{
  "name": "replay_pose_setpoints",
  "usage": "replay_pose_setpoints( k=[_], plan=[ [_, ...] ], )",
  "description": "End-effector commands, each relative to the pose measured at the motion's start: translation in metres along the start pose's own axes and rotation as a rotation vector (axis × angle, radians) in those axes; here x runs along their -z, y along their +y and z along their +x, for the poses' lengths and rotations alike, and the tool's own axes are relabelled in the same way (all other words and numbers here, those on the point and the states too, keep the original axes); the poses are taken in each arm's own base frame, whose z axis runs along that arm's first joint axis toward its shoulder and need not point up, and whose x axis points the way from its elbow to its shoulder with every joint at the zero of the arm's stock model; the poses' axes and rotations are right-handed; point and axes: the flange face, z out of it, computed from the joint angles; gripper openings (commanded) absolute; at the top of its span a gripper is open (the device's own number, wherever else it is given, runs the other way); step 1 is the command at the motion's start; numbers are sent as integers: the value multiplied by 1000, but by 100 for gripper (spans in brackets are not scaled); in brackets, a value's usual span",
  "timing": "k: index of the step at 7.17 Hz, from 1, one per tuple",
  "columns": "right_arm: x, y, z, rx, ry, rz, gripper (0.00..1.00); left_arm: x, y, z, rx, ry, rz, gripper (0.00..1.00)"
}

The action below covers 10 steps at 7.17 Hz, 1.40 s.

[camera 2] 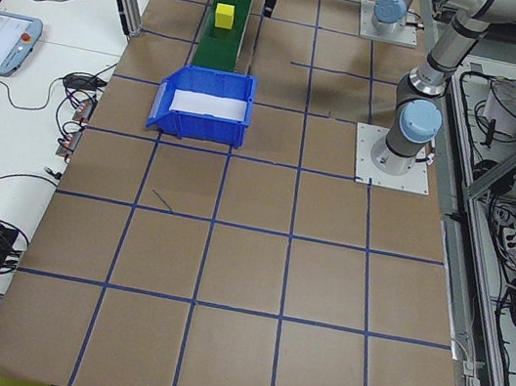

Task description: Move block left to right into plate

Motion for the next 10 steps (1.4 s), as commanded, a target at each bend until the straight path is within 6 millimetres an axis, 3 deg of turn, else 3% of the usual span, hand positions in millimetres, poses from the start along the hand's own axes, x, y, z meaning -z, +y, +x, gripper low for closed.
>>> replay_pose_setpoints(
  k=[1,3,4,5,7,9,10],
  plan=[
    [10,2,5,76,86,-4,31,-1,0,0,0,-1,-2,100],
    [44,8,4,236,184,15,29,-1,0,-3,5,-4,-2,100],
    [75,16,28,254,266,16,29,-1,-1,-3,5,-4,0,100],
    [100,24,68,370,284,12,31,0,-1,-2,3,-4,1,100],
    [130,60,197,399,255,-46,31,0,0,-1,2,-4,1,100],
    [135,118,307,409,237,-55,31,1,0,-1,2,-5,3,100],
    [136,139,345,393,237,-59,31,1,0,-1,2,-5,3,100]
  ],
)
